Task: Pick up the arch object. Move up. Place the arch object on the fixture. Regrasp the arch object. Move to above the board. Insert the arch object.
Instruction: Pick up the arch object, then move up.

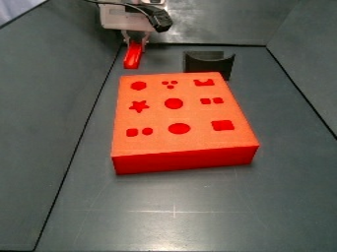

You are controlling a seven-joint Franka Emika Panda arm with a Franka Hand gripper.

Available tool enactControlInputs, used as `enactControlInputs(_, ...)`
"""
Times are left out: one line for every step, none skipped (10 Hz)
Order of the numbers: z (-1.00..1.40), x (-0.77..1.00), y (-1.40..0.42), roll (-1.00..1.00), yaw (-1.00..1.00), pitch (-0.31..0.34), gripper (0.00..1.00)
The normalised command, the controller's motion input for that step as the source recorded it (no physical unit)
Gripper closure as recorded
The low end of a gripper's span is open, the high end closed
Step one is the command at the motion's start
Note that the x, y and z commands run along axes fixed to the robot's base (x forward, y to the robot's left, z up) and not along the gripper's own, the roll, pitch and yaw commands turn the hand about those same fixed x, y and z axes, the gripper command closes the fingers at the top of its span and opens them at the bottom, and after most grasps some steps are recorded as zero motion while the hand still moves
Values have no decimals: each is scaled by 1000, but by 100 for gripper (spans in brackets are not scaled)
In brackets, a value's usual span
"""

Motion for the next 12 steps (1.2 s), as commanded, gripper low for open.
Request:
enactControlInputs(0,0,0,0,0,0,100)
enactControlInputs(0,0,0,0,0,0,100)
enactControlInputs(0,0,0,0,0,0,100)
enactControlInputs(0,0,0,0,0,0,100)
enactControlInputs(0,0,0,0,0,0,100)
enactControlInputs(0,0,0,0,0,0,100)
enactControlInputs(0,0,0,0,0,0,100)
enactControlInputs(0,0,0,0,0,0,100)
enactControlInputs(833,0,0,0,0,0,100)
enactControlInputs(823,27,41,10,19,-8,100)
enactControlInputs(702,9,39,7,15,24,100)
enactControlInputs(622,4,29,12,8,33,100)
